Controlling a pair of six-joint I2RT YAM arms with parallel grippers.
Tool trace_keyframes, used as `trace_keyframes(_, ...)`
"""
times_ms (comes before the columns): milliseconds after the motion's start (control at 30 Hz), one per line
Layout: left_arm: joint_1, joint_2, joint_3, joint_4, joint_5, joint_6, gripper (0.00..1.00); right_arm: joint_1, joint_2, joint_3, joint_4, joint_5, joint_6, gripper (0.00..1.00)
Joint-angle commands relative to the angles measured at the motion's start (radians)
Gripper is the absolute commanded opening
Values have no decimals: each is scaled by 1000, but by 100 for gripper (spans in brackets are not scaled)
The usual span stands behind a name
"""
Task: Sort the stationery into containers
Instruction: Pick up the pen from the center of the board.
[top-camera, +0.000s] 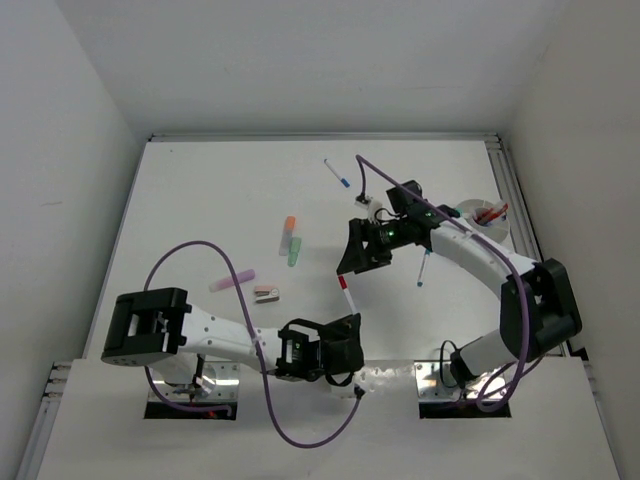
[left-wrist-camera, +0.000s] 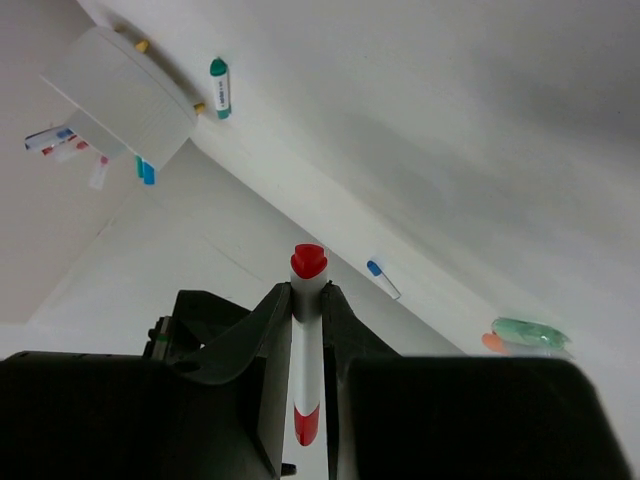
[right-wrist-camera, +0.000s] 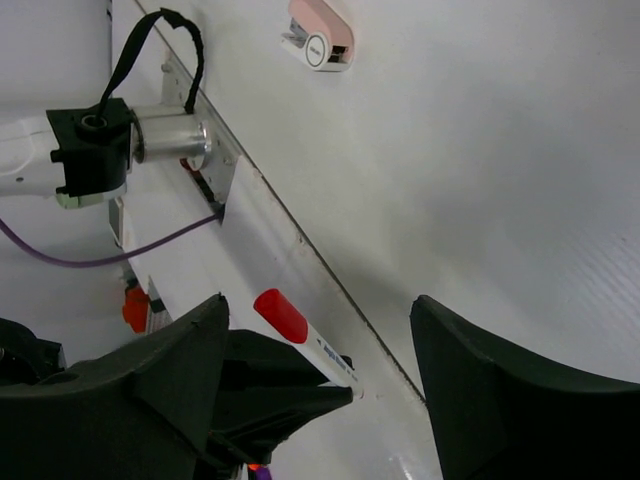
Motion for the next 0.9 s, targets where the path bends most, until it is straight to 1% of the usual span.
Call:
trace_keyframes(0,-25,-24,20,39,-36,22,0,33,-7,23,18,1,5,70)
trace_keyframes(33,-26,-22,21,41,-37,24,0,37,-7,21,15,1,2,68)
trace_keyframes(67,-28,-21,24,35,-42,19,0,45,-8,23,5,3,0,64)
trace_keyframes(167,-33,-25,23,29,-40,13,0,56,-14,15,14,4,-4,59)
trace_keyframes(233,-33,-38,6,26,-36,22,0,65,-19,9,18,19,-20,49)
trace_keyframes(267,-33,-38,6,23,-36,22,0,68,-19,11,13,19,-29,49)
trace_keyframes(300,-33,-41,6,10,-33,21,0,74,-16,21,7,30,-41,44)
trace_keyframes(433,-31,-48,4,-26,-19,18,0,100,1,61,-76,53,-119,34)
trace_keyframes(600,-25,-50,0,-33,-17,19,0,126,5,89,-133,72,-182,25)
trace_keyframes(733,-23,-58,-8,-36,-20,21,0,132,7,95,-154,69,-199,14)
trace_keyframes(767,-25,-58,-9,-34,-23,21,0,131,2,95,-153,69,-204,5)
trace_keyframes(800,-23,-58,-14,-27,-28,21,0,132,1,97,-157,69,-205,2)
trace_keyframes(833,-26,-55,-19,-14,-45,19,7,131,-1,97,-159,69,-207,0)
trace_keyframes(867,-29,-49,-22,-5,-57,16,15,129,-4,101,-162,72,-208,0)
